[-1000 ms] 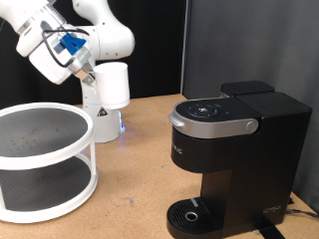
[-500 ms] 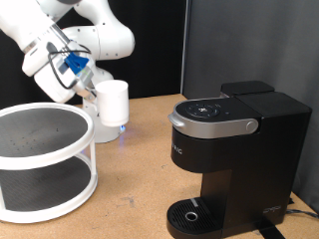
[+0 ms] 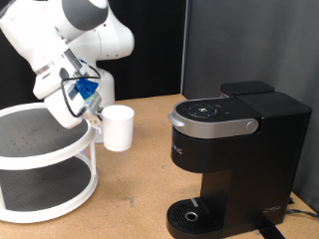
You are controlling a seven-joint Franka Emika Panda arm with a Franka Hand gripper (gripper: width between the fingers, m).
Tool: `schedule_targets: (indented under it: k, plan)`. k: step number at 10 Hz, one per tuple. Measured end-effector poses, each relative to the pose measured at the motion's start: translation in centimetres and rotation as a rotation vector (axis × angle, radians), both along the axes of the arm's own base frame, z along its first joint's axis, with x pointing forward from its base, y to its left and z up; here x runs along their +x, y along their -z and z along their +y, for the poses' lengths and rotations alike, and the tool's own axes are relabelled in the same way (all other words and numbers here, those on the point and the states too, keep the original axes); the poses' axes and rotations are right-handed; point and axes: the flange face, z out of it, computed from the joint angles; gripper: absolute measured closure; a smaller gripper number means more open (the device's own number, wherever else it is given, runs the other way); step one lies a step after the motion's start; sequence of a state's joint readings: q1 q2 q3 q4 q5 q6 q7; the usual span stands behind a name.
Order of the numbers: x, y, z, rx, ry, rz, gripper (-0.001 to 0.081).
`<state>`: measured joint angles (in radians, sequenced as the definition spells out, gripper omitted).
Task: Make a cup of coffee with the keurig machine
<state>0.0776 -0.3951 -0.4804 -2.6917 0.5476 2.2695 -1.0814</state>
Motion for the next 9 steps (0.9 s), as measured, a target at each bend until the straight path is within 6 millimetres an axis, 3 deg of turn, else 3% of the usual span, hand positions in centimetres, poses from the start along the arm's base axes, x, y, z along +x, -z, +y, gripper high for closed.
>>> schedule_targets:
  k: [9]
  plan:
    - [2.1,5.9,1.5,-0.018,0.026,0.002,0.0737]
